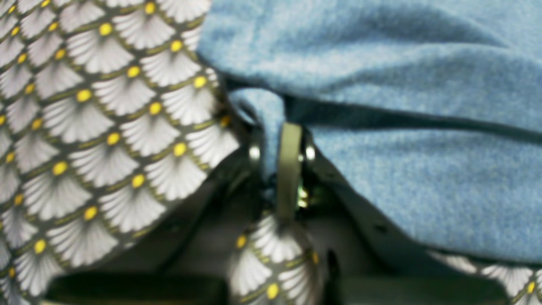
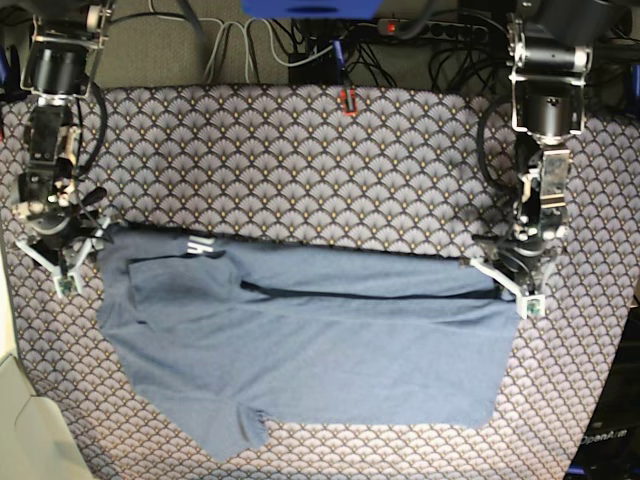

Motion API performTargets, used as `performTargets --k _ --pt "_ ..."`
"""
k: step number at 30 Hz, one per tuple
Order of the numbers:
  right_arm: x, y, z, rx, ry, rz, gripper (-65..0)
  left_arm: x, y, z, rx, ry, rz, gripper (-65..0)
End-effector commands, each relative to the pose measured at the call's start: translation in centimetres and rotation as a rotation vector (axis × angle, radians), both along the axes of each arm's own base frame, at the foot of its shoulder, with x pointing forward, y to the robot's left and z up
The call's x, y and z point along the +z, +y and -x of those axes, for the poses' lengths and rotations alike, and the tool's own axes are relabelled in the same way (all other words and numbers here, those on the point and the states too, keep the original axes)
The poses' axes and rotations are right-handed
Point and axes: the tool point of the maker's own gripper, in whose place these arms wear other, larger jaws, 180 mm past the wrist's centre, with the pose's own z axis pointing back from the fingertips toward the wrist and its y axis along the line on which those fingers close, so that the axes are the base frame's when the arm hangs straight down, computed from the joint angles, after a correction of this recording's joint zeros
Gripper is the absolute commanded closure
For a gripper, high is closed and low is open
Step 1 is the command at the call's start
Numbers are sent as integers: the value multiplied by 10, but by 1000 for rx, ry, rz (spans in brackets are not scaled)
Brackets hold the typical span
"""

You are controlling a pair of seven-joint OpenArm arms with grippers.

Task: Fold the T-shirt properly
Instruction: 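Lower the folded edge onto the shirt body with both grippers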

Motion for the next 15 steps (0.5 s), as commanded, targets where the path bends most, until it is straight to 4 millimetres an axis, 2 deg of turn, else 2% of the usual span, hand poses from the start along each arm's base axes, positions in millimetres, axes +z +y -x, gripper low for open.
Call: performTargets --k 1,10,15 --pt "16 -2 -11 15 -55 3 -307 15 14 -9 22 -35 -33 -3" --pt "-7 0 15 17 11 -11 -307 15 17 -8 22 -33 -42 -3" --pt "-15 6 22 21 25 -24 -307 15 16 -8 21 -30 -42 -3"
